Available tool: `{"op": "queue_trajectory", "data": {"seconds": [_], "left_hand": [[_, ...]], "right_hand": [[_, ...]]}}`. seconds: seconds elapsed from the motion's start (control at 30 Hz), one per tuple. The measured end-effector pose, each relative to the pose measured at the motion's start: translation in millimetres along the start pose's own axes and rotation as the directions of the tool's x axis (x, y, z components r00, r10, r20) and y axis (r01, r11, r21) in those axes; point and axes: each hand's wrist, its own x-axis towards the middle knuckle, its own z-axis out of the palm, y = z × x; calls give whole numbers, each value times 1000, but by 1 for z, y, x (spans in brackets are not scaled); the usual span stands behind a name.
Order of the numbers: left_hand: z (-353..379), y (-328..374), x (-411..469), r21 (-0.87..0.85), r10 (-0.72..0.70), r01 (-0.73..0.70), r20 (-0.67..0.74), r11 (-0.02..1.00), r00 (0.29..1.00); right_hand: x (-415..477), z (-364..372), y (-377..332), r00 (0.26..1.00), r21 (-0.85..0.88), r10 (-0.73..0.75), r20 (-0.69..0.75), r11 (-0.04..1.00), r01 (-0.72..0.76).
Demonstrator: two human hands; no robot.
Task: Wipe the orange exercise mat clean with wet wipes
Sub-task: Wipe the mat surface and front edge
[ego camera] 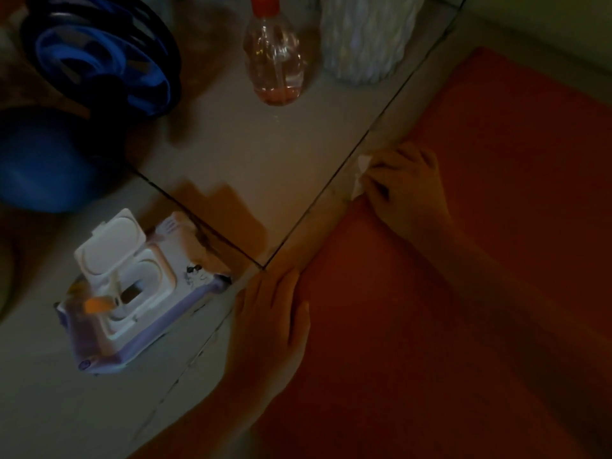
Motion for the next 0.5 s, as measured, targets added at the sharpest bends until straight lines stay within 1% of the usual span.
{"op": "queue_trajectory", "data": {"seconds": [0.07,0.13,0.2,0.23,0.27,0.37,0.43,0.5], "left_hand": [[2,2,0,50,43,-43,-2,998,999],[1,3,4,51,92,-92,-3,994,996],[0,8,24,73,147,-145,-16,987,989],[3,15,44,83,148,-146,-26,986,989],[10,24,66,72,109,-106,-41,992,993],[28,53,119,80,-124,131,-87,988,988],[38,59,127,65,-160,167,-99,984,982],[41,56,124,27,-156,159,-96,987,983]], "right_hand": [[0,4,0,999,45,29,-20,999,-28],[0,4,2,999,104,38,-17,994,-37],[-1,5,3,999,144,39,-26,989,-35],[0,6,4,998,145,43,-43,989,-36],[0,6,4,997,139,50,-62,989,-41],[-1,7,4,986,114,102,-129,990,-87],[0,6,5,978,95,136,-160,988,-122],[0,5,3,977,75,160,-140,986,-151]]}}
